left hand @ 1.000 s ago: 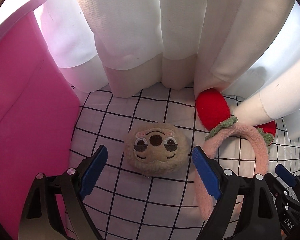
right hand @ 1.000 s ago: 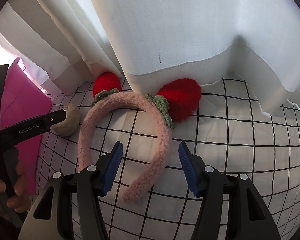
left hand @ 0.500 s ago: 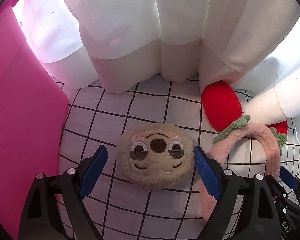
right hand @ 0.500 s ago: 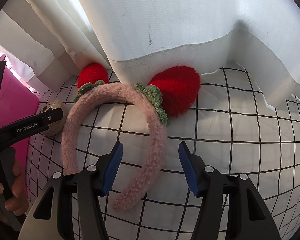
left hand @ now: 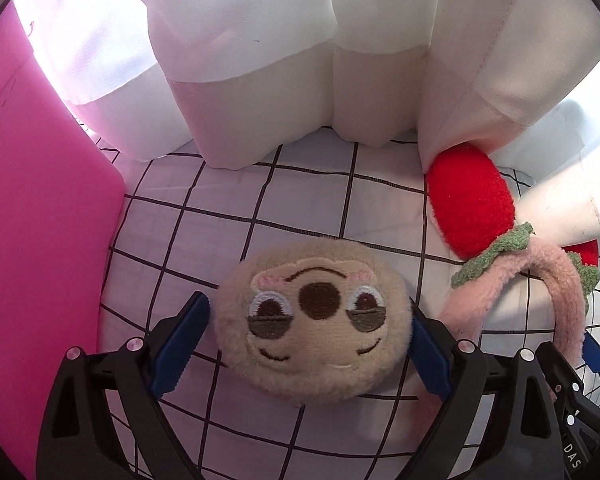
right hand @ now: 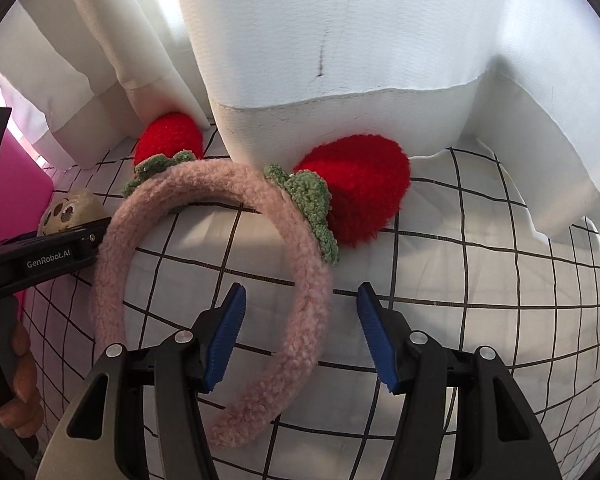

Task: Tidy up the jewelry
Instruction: 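Close the left tool on the plush sloth clip while the right tool grips the headband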

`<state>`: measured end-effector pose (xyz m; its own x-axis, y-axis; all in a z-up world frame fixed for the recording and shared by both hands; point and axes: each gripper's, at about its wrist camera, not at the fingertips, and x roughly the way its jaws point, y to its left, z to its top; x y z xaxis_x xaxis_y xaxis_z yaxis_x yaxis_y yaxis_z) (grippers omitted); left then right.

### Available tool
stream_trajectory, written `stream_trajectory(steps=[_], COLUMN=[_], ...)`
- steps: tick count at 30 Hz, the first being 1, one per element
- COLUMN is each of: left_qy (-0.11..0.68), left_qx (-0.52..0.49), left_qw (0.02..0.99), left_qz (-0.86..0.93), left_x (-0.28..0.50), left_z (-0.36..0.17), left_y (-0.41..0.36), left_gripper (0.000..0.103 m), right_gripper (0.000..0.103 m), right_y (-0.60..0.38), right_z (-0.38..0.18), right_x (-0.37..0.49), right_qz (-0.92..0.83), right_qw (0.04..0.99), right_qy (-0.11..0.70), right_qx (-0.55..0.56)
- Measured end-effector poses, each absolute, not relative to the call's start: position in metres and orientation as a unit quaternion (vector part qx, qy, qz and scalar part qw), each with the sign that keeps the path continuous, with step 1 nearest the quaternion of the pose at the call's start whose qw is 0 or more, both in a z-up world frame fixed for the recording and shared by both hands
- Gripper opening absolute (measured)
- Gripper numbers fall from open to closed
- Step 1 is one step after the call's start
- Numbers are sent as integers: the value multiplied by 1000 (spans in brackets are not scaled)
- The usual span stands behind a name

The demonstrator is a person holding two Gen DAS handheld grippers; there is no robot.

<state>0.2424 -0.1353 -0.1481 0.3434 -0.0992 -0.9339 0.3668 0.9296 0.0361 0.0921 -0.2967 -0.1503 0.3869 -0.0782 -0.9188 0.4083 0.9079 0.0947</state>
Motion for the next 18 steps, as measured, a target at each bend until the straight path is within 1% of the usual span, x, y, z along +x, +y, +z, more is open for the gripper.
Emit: stream_trajectory(steps=[2,7,8,9,10,11,12,14,15,18], left_qy=[553,551,551,551,551,549,547,546,545,539], left_qx=[118,121,120,114,109,110,112,114,112,122], left_qw=[812,813,813,813,812,813,814,815,815,818], left_qz=[-145,-144,-146,-150,-156,-156,-158,-158,-159,-162], left_x=[243,240,236,232,228,223,221,215,212,205], left_z=[-151,-151,-149,-150,-149,-147,-146,-147,-146,-145], left_y=[-132,-126,-127,-129,-130,-134,-134,-136,-136,-136], left_gripper=[93,93,90,84,80,74,69,65,61,55], right_gripper=[55,54,48,38,31,22,17,12,11,9], right_y=[-291,-284,-284,-282,-281,-280,-280,-284,-287,-289], right_z=[-152,-153,-153,-152,-152,-151,-151,-147,-146,-145], right_x=[93,97,97,98,98,99,98,89,87,82], right_qz=[-153,-156,-156,-156,-155,-155,-156,-158,-157,-158], right_qw=[820,821,821,822,823,823,823,824,824,827], right_qy=[535,535,534,533,532,532,532,529,528,524], right_qx=[135,126,125,124,123,123,124,129,132,131])
